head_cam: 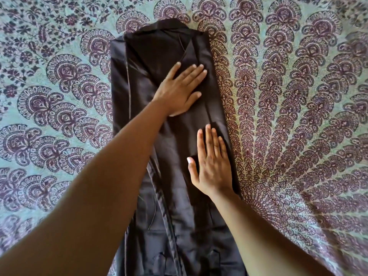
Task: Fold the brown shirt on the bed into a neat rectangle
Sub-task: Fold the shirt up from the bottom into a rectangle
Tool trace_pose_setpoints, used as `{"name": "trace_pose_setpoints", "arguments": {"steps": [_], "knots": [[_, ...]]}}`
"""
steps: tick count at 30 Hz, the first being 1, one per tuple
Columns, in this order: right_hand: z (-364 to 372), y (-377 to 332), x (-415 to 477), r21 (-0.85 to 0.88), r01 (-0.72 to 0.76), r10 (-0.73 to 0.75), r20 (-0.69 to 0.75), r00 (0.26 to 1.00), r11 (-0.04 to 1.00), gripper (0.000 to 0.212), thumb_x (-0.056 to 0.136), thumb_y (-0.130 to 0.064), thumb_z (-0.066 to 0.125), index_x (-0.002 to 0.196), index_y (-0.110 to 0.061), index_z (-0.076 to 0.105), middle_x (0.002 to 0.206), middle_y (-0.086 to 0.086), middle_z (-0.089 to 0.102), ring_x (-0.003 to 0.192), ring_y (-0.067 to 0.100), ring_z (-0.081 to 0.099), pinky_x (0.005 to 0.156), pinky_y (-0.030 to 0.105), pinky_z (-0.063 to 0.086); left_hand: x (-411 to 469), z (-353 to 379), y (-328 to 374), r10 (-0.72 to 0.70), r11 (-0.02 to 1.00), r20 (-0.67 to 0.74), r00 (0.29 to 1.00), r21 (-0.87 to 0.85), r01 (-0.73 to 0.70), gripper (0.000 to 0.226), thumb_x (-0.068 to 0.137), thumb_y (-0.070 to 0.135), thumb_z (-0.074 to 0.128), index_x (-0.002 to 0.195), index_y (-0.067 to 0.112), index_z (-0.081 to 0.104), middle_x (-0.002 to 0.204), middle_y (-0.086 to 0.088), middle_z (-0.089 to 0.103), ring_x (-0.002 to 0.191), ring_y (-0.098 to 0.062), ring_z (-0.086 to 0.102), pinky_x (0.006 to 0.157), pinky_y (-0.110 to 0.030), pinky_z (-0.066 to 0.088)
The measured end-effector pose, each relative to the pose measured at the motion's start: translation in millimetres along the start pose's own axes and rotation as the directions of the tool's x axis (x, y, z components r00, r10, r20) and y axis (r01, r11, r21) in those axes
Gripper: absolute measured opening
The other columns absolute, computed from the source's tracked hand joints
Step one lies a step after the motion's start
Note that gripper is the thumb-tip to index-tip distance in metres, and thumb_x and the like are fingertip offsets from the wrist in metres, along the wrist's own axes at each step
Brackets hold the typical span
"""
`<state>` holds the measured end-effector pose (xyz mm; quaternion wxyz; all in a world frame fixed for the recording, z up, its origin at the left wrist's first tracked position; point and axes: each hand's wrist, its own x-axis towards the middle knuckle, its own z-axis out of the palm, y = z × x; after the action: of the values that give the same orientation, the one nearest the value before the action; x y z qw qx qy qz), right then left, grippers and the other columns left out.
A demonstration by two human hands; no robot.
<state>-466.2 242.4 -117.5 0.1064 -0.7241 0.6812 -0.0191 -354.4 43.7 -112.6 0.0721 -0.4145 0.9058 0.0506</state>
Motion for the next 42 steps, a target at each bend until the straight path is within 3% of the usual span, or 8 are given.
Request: {"name": "trace_pose_setpoints", "arguments": {"steps": [5, 10, 15, 19, 25, 31, 35, 42], "knots": [[-1, 2, 0, 0.062, 0.029, -0.028, -0.011, 1.0, 0.998, 0.066, 0.093, -0.043, 0.024, 0.145, -0.002, 0.024, 0.152, 0.021, 0.02, 0.141, 0.03, 0.02, 0.115, 0.038, 0.013, -25, -14, 12, -0.185, 0.977, -0.112, 0.976, -0.126, 0.171, 0.059, 0.096, 0.041, 0.015, 0.149, 0.016, 0.013, 0.158, -0.002, 0.012, 0.145, -0.015, 0.01, 0.115, -0.042, -0.002], [-23, 17, 14, 0.683, 0.057, 0.044, -0.13, 0.991, 0.728, 0.06, 0.098, -0.041, 0.015, 0.142, -0.001, 0.024, 0.15, 0.015, 0.024, 0.141, 0.021, 0.019, 0.116, 0.029, 0.009, -141, -6, 75, -0.111, 0.957, -0.162, 0.981, -0.284, 0.061, 0.056, 0.094, 0.038, 0.027, 0.142, 0.012, 0.037, 0.149, -0.007, 0.036, 0.138, -0.022, 0.033, 0.113, -0.041, 0.013], [-40, 30, 62, 0.319, 0.332, -0.391, 0.139, 0.91, 0.888, 0.061, 0.092, -0.038, 0.018, 0.146, -0.01, 0.024, 0.155, 0.008, 0.017, 0.143, 0.018, 0.015, 0.113, 0.027, 0.004, -190, 22, 119, 0.073, 0.985, 0.005, 0.997, -0.157, -0.071, 0.054, 0.095, 0.045, 0.028, 0.143, 0.021, 0.034, 0.15, -0.006, 0.033, 0.138, -0.022, 0.032, 0.113, -0.044, 0.015], [-30, 35, 71, 0.067, 0.413, -0.414, 0.272, 0.869, 0.908, 0.056, 0.1, -0.032, 0.028, 0.149, -0.013, 0.006, 0.157, 0.006, -0.001, 0.145, 0.019, 0.002, 0.114, 0.029, -0.002, -196, 32, 126, 0.095, 0.991, 0.046, 0.994, -0.101, -0.09, 0.059, 0.096, 0.051, 0.024, 0.147, 0.022, 0.023, 0.154, -0.007, 0.025, 0.141, -0.023, 0.027, 0.115, -0.047, 0.013], [-31, 33, 69, -0.034, 0.418, -0.391, 0.29, 0.874, 0.908, 0.059, 0.1, -0.031, 0.028, 0.149, -0.012, 0.001, 0.157, 0.006, -0.004, 0.145, 0.019, -0.001, 0.115, 0.031, -0.001, -290, 48, 210, 0.399, 0.904, 0.065, 0.915, -0.198, -0.38, 0.057, 0.097, 0.052, 0.021, 0.148, 0.028, 0.019, 0.155, 0.0, 0.014, 0.143, -0.018, 0.013, 0.117, -0.046, 0.004], [-40, 21, 47, -0.008, 0.381, -0.372, 0.195, 0.908, 0.925, 0.057, 0.1, -0.033, 0.027, 0.149, -0.011, 0.007, 0.157, 0.008, 0.003, 0.145, 0.02, 0.005, 0.116, 0.035, 0.001, -276, 36, 204, 0.219, 0.962, 0.032, 0.975, -0.172, -0.21, 0.059, 0.096, 0.048, 0.026, 0.148, 0.019, 0.021, 0.154, -0.002, 0.022, 0.141, -0.018, 0.025, 0.115, -0.044, 0.014], [-36, 13, 6, 0.179, 0.583, -0.61, 0.196, 0.768, 0.792, 0.056, 0.098, -0.035, 0.026, 0.149, -0.016, 0.013, 0.157, 0.006, 0.007, 0.145, 0.021, 0.007, 0.115, 0.034, 0.001, -264, 36, 206, 0.333, 0.939, 0.07, 0.94, -0.113, -0.325, 0.059, 0.096, 0.049, 0.024, 0.147, 0.02, 0.024, 0.153, -0.004, 0.028, 0.14, -0.021, 0.028, 0.114, -0.044, 0.011], [-11, 13, -13, -0.041, 0.602, -0.566, 0.293, 0.771, 0.798, 0.066, 0.087, -0.055, 0.013, 0.149, -0.029, 0.011, 0.158, 0.003, 0.005, 0.145, 0.024, 0.006, 0.114, 0.046, -0.001, -323, 56, 274, 0.137, 0.978, 0.053, 0.989, -0.167, -0.127, 0.063, 0.094, 0.052, 0.029, 0.148, 0.022, 0.018, 0.155, 0.0, 0.017, 0.143, -0.017, 0.014, 0.115, -0.051, 0.007]]}}
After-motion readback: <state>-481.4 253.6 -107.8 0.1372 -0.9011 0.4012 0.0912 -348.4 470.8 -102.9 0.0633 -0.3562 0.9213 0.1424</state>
